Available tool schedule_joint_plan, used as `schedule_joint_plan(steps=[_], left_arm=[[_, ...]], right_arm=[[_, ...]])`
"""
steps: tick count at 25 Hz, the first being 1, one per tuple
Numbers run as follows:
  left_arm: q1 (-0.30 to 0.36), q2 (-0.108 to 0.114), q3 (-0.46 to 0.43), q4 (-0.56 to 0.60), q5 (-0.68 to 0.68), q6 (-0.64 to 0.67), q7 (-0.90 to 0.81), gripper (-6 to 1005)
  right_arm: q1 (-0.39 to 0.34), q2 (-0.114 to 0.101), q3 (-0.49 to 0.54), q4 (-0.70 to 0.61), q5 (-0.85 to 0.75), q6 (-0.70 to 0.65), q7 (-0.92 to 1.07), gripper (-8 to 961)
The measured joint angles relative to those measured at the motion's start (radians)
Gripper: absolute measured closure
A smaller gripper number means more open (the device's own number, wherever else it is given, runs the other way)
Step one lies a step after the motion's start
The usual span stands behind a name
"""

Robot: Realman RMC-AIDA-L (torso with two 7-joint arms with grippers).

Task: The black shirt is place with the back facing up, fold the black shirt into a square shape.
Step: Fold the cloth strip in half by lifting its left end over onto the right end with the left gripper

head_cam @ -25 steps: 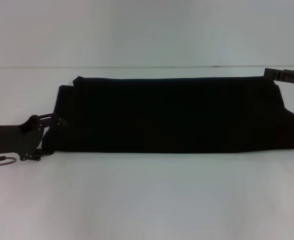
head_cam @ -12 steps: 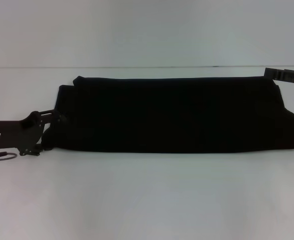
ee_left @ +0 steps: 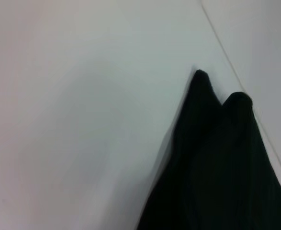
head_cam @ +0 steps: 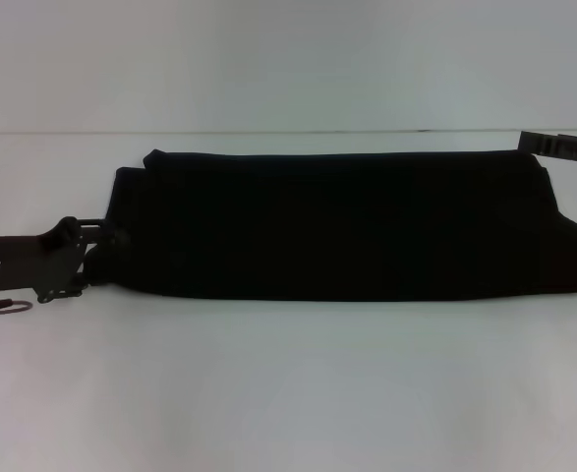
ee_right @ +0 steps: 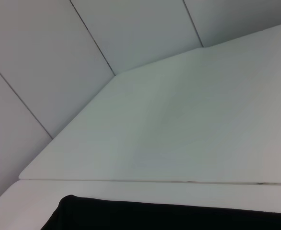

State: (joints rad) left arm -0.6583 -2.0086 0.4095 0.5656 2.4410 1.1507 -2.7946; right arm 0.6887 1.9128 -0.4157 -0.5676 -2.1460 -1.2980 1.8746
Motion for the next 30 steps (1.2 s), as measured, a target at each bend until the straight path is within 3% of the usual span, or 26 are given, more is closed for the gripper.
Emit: schedule_joint_plan(steps=[4,15,17,26,30], left_arm=[[0.006,-0.001,-0.005,-0.001,0.000,-0.003,0.013,227],[0.010,-0.005,0.003,-0.003,0.009,-0.024,0.018,703],[0.011,-0.006,0.003,-0.003,0.009,-0.025,0.020,894],[0.024,-0.006,-0.005,0.001,0.005,-0.006,0.104,920],[0.049,-0.006,-0.067,0.009,-0.028,0.035,0.235,926]], right_arm=[[0.002,0.000,0.000,0.000,0.000,0.003,0.000,13],[0.002,0.001,0.000,-0.002,0.000,0.002,0.000,12],[0.001,0.001,0.000,-0.002,0.000,0.002,0.000,12],[-0.003,0.001,0.000,-0.002,0.000,0.003,-0.004,12],[-0.004,0.005,0.000,0.003,0.000,0.003,-0.005,12]])
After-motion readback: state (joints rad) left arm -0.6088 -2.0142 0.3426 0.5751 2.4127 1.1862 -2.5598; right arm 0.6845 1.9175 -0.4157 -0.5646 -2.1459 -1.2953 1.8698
